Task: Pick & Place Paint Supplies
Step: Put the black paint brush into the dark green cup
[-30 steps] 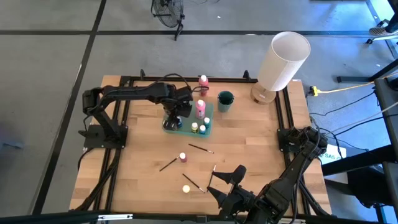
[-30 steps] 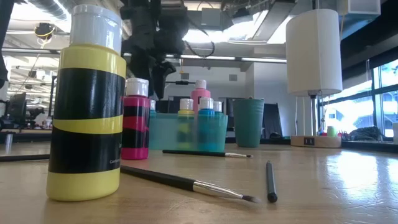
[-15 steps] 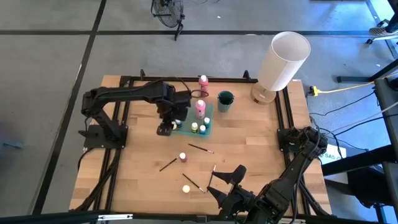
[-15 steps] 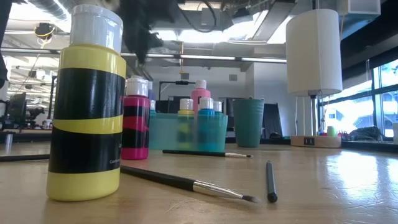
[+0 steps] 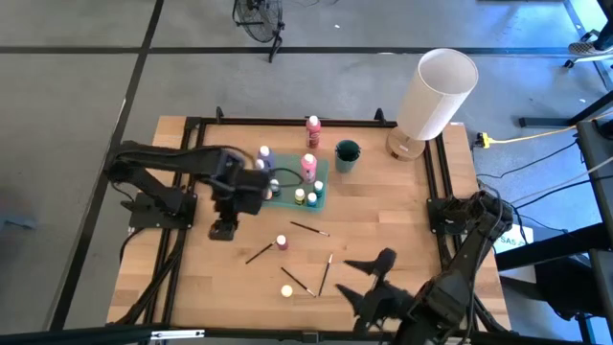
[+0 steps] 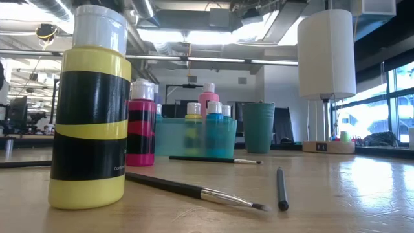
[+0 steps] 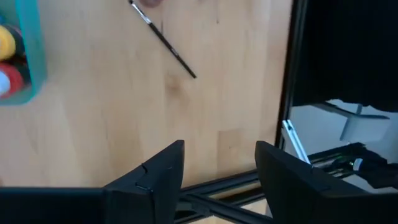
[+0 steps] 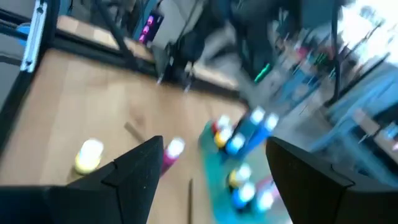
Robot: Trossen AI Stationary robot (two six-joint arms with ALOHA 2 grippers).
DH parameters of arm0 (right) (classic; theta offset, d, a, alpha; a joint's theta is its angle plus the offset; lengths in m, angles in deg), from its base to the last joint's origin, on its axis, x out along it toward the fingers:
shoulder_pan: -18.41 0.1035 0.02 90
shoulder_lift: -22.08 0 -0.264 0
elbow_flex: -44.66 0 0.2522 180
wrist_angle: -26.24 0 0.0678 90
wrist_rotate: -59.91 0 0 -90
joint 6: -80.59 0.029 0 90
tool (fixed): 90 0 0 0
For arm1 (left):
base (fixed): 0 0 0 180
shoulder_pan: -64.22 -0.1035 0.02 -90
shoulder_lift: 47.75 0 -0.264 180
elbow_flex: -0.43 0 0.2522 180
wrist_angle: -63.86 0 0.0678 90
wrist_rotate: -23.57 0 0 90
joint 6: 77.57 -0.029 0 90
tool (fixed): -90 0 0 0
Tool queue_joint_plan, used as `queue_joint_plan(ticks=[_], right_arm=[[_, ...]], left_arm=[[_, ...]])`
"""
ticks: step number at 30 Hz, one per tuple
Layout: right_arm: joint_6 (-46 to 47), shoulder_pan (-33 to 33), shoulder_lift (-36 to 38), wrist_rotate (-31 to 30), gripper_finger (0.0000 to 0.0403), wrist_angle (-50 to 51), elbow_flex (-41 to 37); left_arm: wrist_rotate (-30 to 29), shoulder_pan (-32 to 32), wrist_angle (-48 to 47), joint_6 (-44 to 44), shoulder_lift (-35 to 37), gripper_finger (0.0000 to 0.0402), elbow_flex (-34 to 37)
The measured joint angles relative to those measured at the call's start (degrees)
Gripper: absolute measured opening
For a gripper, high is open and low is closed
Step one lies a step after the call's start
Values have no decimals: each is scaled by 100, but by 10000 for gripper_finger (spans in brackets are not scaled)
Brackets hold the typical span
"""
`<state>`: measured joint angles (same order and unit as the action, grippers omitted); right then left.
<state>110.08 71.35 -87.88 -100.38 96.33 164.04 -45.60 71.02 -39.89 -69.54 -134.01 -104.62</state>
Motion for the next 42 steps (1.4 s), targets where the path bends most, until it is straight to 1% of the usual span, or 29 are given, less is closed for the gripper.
queue_joint_plan(ticks=[2, 5, 8, 10, 15, 19, 21, 23, 26, 29, 32, 34, 37, 39, 42], right_arm=[[1010, 21, 83, 333, 289, 855, 0], [2390, 25, 85, 774, 289, 1952, -2], [3238, -8, 56, 1014, 289, 2484, -2], [3430, -42, 36, 1051, 289, 2508, -21], [3320, -78, 36, 1062, 289, 2426, -24], [3161, -82, 36, 1094, 289, 2294, -24], [3146, -80, 36, 1101, 289, 2103, -24], [3027, -82, 36, 1144, 289, 1898, -24], [2852, -87, 36, 1306, 289, 1670, -24], [2749, -143, 36, 1712, 289, 1499, -26], [2918, -290, 36, 2128, 289, 1476, -26], [3123, -466, 36, 2620, 288, 1474, -26], [3296, -798, 36, 3593, 285, 1447, -26], [3287, -1004, 36, 4174, 283, 1403, -28], [3149, -1233, 36, 4640, 282, 1352, -28]], left_arm=[[-210, 277, -12, 298, 275, 190, 0], [-765, 694, -6, 845, 648, 186, 0], [-1534, 1156, -9, 1413, 1056, 183, 0], [-2179, 1513, -8, 1789, 1293, 182, 0], [-3846, 2638, -9, 2403, 1868, 177, 2], [-4854, 3625, -5, 2821, 2213, 173, 4], [-5341, 4019, -6, 3003, 2313, 173, 4], [-5677, 4304, -5, 3114, 2349, 173, 4], [-5880, 4572, -3, 3103, 2354, 172, 4], [-5928, 4728, -3, 3087, 2337, 170, 7], [-5941, 4843, 0, 3084, 2333, 169, 7], [-6026, 4924, 0, 3083, 2335, 169, 7], [-6208, 5087, 22, 3075, 2358, 169, 107], [-6214, 5217, 19, 3097, 2436, 169, 359], [-6181, 5379, 15, 3182, 2675, 168, 919]])
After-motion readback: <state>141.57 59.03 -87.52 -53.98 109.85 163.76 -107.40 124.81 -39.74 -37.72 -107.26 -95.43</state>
